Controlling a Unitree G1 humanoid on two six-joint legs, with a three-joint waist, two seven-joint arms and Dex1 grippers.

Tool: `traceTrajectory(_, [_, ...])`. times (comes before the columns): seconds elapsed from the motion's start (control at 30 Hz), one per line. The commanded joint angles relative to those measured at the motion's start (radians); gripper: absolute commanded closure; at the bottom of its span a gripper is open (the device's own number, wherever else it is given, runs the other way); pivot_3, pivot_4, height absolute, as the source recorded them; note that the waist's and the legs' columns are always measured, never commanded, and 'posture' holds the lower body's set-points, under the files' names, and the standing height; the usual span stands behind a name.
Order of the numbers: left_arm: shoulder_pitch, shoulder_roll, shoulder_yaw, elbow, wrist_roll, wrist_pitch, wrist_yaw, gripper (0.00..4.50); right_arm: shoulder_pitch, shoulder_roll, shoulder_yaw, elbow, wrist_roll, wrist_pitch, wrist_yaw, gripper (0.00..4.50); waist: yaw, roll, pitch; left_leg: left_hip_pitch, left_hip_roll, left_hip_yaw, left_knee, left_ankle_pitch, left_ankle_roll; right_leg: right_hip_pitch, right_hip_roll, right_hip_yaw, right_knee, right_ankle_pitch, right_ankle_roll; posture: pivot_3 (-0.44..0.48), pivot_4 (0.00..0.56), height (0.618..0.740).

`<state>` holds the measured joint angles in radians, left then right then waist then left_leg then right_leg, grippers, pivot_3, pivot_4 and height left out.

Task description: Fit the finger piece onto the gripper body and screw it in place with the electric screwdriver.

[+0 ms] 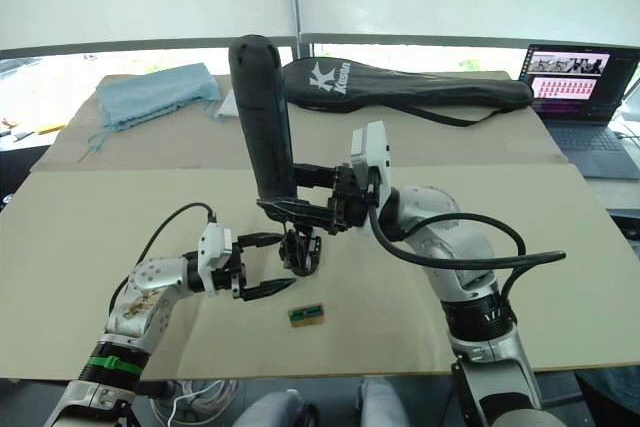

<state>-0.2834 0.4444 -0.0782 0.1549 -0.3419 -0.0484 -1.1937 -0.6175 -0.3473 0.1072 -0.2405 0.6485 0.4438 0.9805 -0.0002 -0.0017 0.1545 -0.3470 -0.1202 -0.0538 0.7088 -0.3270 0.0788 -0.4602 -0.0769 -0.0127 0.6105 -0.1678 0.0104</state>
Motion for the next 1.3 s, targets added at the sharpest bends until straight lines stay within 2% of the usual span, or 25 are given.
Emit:
traceTrajectory(0.03, [-0.013, -0.007, -0.007, -0.008, 0.001, -0.022, -0.001, 0.00, -0.026, 0.001, -0.025, -0.021, 0.006, -0.024, 0.000, 2.60, 0.000, 0.000, 0.000, 0.000, 0.000, 0.000, 0.000, 0.000, 0.000, 0.000, 0.000, 0.000, 0.000, 0.000, 0.000, 0.000, 0.150, 0.740])
traceTrajectory(1.03, [-0.005, -0.010, -0.010, -0.013, 0.005, -0.021, 0.007, 0.00, -0.031, 0.004, -0.025, -0.022, -0.003, -0.017, -0.011, 2.60, 0.000, 0.000, 0.000, 0.000, 0.000, 0.000, 0.000, 0.000, 0.000, 0.000, 0.000, 0.000, 0.000, 0.000, 0.000, 0.000, 0.150, 0.740])
traceTrajectory(1.3, [-0.015, -0.019, -0.024, 0.007, 0.042, -0.015, 0.041, 0.00, -0.020, 0.011, -0.013, -0.030, -0.004, -0.015, -0.012, 2.60, 0.000, 0.000, 0.000, 0.000, 0.000, 0.000, 0.000, 0.000, 0.000, 0.000, 0.000, 0.000, 0.000, 0.000, 0.000, 0.000, 0.150, 0.740])
